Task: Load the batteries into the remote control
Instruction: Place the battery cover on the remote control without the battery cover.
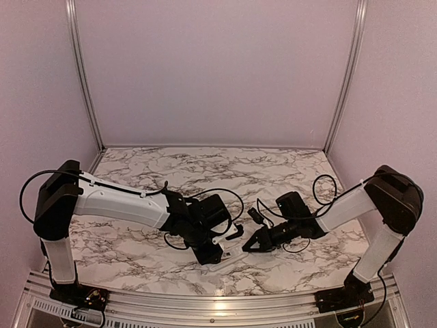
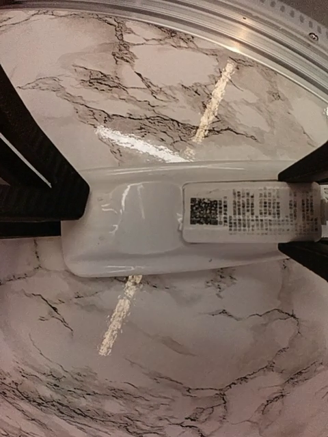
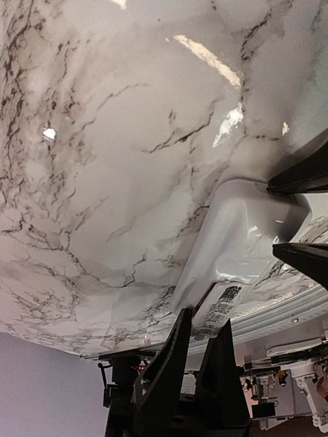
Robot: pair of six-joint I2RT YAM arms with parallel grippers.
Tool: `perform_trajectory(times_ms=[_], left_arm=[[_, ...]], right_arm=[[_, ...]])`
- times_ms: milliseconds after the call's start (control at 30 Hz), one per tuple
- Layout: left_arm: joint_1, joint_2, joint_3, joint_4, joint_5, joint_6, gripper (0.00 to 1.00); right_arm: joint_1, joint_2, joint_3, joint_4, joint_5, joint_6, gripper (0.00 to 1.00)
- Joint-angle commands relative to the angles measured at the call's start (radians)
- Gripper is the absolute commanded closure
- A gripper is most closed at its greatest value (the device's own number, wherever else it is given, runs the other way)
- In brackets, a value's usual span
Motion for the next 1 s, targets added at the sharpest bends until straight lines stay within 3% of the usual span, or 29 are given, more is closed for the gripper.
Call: perform_trajectory(times_ms=[0,967], left_arm=[[0.025,-0.016,-0.021,-0.026,-0.009,0.016,0.85],[0.027,-0.01,-0.01,-0.065,0.085,0.058,0.65]], right_arm=[[0.062,-0.013,-0.015,0.029,-0.101,0.034,0.77],[0.07,-0.032,-0.025,0.036,-0.101,0.058,0.78]])
